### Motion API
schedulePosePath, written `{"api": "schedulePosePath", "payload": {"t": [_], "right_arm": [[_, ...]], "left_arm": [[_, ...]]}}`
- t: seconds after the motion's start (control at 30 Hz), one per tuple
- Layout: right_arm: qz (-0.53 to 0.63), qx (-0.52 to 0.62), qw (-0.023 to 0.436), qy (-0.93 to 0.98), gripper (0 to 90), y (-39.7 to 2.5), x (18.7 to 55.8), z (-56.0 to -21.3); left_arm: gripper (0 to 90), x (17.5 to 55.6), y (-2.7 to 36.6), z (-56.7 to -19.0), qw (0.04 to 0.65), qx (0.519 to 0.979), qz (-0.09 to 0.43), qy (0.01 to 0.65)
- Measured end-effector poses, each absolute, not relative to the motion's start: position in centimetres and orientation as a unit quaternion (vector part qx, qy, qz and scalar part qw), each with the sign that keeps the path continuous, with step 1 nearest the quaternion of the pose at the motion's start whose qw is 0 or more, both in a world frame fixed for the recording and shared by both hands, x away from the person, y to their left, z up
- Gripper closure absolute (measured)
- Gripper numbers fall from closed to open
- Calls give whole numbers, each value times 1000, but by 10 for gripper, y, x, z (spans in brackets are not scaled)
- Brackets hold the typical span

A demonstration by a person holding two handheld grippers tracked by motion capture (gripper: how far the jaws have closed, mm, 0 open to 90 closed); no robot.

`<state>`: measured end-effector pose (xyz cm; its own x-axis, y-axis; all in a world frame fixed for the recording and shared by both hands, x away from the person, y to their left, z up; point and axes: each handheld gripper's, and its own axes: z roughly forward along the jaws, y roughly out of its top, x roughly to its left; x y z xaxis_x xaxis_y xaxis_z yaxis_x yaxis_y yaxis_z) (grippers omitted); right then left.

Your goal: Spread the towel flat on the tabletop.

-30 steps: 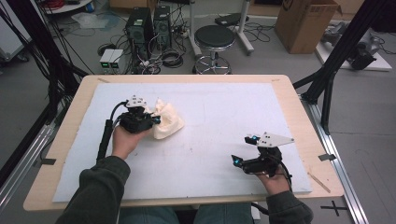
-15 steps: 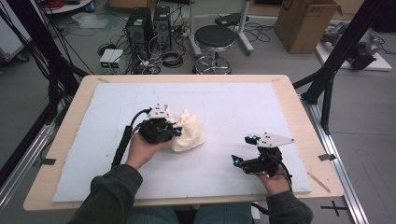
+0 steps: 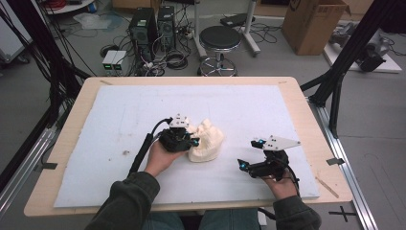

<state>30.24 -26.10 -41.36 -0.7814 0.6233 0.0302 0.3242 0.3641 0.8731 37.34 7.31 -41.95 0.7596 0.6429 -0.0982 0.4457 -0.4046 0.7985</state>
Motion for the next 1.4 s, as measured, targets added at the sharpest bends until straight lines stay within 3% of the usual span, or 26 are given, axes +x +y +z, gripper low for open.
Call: {"api": "schedulePosePath", "payload": {"t": [0.13,0.37,0.47,0.63,0.77,0.93,1.0,1.2,1.4], "right_arm": [[477,293,147,815,114,-259,304,-416],[467,286,136,826,116,-251,308,-419],[466,284,133,827,118,-249,310,-419],[471,274,130,829,183,-246,312,-417],[471,257,123,835,306,-241,315,-417],[468,235,108,845,473,-232,327,-418],[466,227,104,849,525,-228,332,-420],[440,214,83,868,584,-205,351,-427],[418,214,65,881,647,-186,368,-441]], "left_arm": [[674,380,74,-426,435,829,110,334],[501,372,85,-408,457,820,121,321],[466,365,95,-399,462,821,131,310],[430,354,115,-392,457,824,139,304],[459,343,129,-393,456,824,149,301],[585,343,140,-407,441,832,134,310],[593,346,139,-413,428,839,125,311],[596,359,133,-431,393,855,106,322],[671,365,132,-438,395,852,105,328]]}}
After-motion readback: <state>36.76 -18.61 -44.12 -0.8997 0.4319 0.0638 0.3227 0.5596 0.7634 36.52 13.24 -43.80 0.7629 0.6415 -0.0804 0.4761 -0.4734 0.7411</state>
